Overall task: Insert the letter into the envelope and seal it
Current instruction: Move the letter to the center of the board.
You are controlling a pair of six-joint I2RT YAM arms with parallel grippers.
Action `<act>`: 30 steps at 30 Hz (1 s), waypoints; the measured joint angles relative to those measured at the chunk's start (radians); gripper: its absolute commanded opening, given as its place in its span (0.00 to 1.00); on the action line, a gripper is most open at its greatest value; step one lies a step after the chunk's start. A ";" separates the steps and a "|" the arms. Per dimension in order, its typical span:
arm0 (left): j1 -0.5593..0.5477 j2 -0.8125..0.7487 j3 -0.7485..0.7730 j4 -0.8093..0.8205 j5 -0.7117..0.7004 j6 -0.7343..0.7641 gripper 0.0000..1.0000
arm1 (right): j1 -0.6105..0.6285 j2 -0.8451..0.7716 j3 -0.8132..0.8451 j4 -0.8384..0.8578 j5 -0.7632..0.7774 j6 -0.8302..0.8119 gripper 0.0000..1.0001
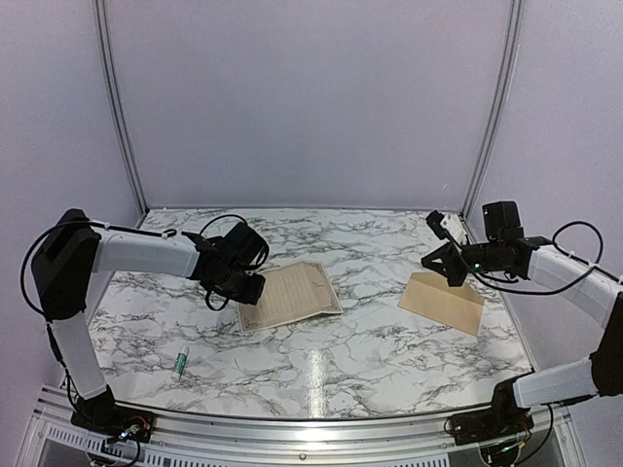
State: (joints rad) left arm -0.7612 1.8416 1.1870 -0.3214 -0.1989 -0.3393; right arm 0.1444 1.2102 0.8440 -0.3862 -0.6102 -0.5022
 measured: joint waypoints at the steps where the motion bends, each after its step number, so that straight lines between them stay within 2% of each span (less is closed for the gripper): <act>1: 0.000 0.000 -0.005 -0.003 0.013 0.000 0.00 | 0.000 0.003 0.000 -0.014 0.003 -0.005 0.00; 7: -0.005 0.000 -0.035 -0.021 0.061 0.000 0.00 | 0.001 0.021 -0.002 -0.090 -0.018 -0.023 0.00; 14: -0.065 0.008 -0.092 -0.016 0.025 0.008 0.00 | 0.001 -0.037 -0.043 -0.097 -0.060 -0.027 0.01; 19: -0.149 0.020 -0.084 -0.004 0.012 -0.020 0.00 | 0.002 -0.068 -0.061 -0.094 -0.063 -0.034 0.02; 24: -0.277 0.084 0.010 -0.001 0.062 -0.098 0.00 | 0.002 -0.087 -0.078 -0.095 -0.066 -0.042 0.04; 26: -0.348 0.131 0.091 -0.009 0.122 -0.132 0.05 | 0.002 -0.087 -0.078 -0.096 -0.066 -0.055 0.05; 30: -0.432 0.168 0.247 -0.010 0.237 -0.168 0.25 | 0.002 -0.084 -0.078 -0.101 -0.063 -0.081 0.07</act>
State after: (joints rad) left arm -1.1931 2.0094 1.4338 -0.3317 0.0376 -0.5076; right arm 0.1463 1.1259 0.7658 -0.4873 -0.6727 -0.5835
